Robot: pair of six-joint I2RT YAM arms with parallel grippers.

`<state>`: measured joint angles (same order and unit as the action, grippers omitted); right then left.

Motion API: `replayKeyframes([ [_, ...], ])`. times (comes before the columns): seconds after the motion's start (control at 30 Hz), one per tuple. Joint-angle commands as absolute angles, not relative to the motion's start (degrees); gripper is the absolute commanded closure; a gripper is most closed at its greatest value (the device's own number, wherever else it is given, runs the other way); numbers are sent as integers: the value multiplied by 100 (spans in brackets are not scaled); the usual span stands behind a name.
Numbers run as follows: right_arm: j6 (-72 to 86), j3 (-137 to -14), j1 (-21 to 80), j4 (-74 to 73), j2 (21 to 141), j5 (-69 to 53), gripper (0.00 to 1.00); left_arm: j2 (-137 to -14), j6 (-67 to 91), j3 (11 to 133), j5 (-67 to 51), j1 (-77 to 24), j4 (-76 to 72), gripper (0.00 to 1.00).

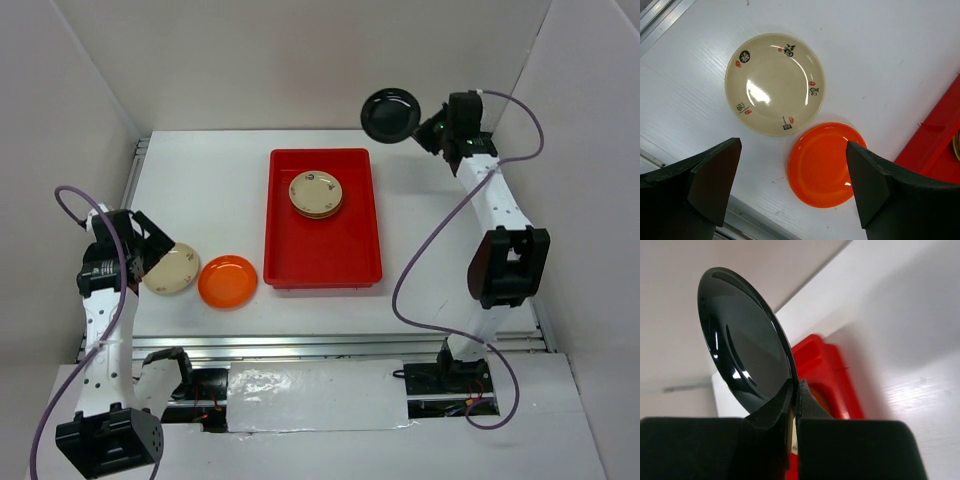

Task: Place the plates into the plastic bin on the countertop

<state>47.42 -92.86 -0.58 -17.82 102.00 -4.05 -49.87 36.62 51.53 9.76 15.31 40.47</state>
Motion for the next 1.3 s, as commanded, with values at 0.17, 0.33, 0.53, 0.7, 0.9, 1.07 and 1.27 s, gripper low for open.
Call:
replayKeyframes([
  [0.17,3789,-11381,1096,-3216,11785,-2451,100,-5247,4306,5133,1609,1784,4465,1],
  [0.33,3858,-11049,1617,-2998,12050,-2338,100,-5273,4359,4940,1328,2056,4333,1],
  [0.53,3973,-10477,1784,-2628,12059,-2180,100,-5274,4324,4913,1283,2083,4307,1],
  [0.7,4060,-10205,1697,-2523,12059,-1942,100,-5405,4350,4904,1275,2109,4307,1],
  [0.9,4052,-10282,1644,-2504,12234,-1898,98,-5555,4394,4677,888,2285,4114,1],
  [1.07,4087,-10179,1626,-2400,12147,-1802,67,-5555,4403,4526,782,2312,3990,1],
  [1.27,4026,-10028,1819,-2276,11392,-1407,0,-5467,4500,4465,826,2320,3973,1],
])
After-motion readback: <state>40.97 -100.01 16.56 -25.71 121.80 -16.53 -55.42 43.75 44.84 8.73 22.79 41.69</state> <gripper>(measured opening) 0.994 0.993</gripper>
